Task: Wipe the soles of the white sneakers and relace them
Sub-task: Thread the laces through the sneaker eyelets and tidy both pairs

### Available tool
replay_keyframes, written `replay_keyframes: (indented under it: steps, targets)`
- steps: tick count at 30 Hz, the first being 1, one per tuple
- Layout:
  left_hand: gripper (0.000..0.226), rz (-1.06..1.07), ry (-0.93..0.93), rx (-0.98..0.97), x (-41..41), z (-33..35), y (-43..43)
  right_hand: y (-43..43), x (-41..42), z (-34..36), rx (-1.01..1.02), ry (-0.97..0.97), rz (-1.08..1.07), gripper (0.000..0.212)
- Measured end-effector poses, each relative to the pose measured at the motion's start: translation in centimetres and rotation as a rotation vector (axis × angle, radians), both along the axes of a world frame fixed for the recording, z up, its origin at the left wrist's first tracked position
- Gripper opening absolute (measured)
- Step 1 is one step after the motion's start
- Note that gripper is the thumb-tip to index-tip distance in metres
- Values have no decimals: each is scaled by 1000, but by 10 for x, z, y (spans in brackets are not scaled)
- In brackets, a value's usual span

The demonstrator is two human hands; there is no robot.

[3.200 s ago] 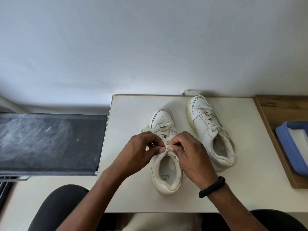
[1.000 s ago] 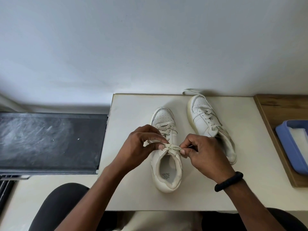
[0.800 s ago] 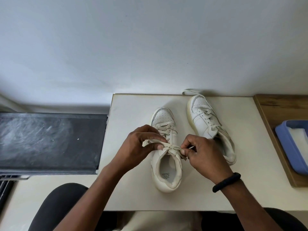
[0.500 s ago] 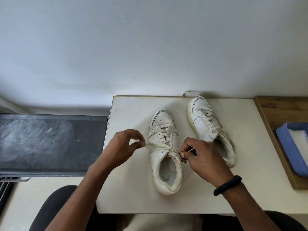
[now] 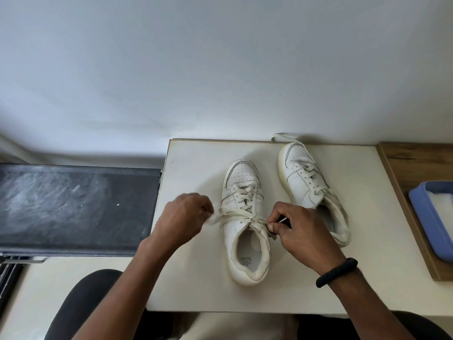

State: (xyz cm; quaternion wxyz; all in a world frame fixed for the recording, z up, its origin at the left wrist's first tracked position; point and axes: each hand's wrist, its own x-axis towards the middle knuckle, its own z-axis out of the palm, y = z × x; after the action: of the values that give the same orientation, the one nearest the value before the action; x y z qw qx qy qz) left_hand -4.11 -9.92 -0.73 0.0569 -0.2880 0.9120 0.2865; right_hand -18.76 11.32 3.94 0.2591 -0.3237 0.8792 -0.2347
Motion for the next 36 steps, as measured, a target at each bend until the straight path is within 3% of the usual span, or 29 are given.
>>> replay_keyframes:
  steps: [3,7,11,17,23,25,27,29,32,36]
  targets:
    - [12,163,54,-75,-2,5,-1,0,0,-1,7,8,6,18]
    - [46,446,-27,374,-5,11,3,-1,0,-2,6,8,6,18]
    - [69,541,-132,700,-15,8,23,0,0,-1,16,21,7,18]
    - [26,672,11,878,-18,6,27,-1,2,0,7,23,10,19]
    - [14,767,223,815,-21,15,26,0,2,-1,1,27,24,18]
    - [15,843,321,971,-20,19,17,0,2,-3,-10,28,24,20]
    - [12,903,431,1302,-19,23,8,0,1,-4,-9,37,22,21]
    - [12,913,538,1502,-15,25,-2,1,1,-5,-5,48,23,21]
    - [12,986,776,1449,-8,25,-24,0,2,-5,-8,57,22,20]
    - [18,1138,1050,1109,10,25,-48,-1,3,-5,-15,89,12,18]
